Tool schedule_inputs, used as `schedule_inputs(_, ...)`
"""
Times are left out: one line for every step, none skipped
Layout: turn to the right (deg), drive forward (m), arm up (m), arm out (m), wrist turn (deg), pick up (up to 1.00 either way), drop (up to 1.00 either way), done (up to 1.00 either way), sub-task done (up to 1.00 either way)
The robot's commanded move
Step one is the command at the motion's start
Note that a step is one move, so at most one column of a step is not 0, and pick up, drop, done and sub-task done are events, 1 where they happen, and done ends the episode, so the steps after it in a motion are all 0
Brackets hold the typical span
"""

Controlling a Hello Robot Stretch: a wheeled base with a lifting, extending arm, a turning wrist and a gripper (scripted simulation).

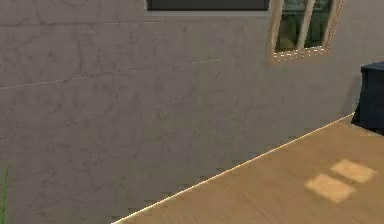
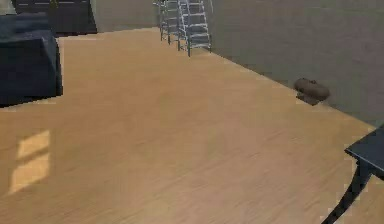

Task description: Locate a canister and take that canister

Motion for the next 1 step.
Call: schedule_inputs(45.0, 0.0, 0.0, 0.0, 0.0, 0.0, 0.0, 0.0, 0.0)
